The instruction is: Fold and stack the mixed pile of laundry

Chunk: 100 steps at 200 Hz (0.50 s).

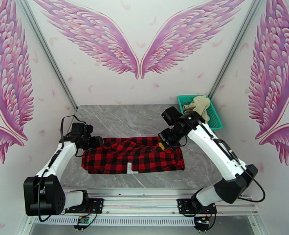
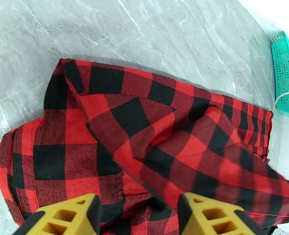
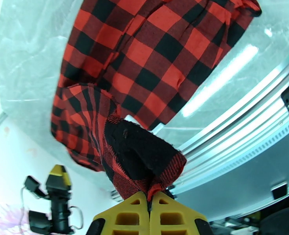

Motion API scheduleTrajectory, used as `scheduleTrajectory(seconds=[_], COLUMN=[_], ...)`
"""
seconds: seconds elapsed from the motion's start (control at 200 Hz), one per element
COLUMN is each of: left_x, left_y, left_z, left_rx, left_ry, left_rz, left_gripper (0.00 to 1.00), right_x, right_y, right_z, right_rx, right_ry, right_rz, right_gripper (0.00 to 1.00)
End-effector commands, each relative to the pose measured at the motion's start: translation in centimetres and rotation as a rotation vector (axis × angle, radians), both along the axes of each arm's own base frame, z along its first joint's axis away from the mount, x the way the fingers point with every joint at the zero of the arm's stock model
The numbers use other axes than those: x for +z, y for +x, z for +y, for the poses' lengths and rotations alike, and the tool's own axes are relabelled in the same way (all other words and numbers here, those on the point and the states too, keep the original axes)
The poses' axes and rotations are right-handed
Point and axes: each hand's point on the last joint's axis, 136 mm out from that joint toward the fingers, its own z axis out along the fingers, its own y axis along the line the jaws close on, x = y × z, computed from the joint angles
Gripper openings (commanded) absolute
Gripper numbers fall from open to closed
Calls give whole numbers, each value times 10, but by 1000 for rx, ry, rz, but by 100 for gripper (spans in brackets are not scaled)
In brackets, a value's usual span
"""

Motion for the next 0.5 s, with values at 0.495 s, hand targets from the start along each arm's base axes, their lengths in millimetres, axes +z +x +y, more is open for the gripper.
scheduleTrajectory(seconds=[0.495], left_x=[-3], left_y=[-21], left_z=[-8], left_rx=[-40], left_ry=[-37], left_rz=[14], left_gripper=[58], right_x=[-62], right_y=[49], right_z=[-31], right_rx=[-388], right_ry=[9], right_rz=[174], right_gripper=[0])
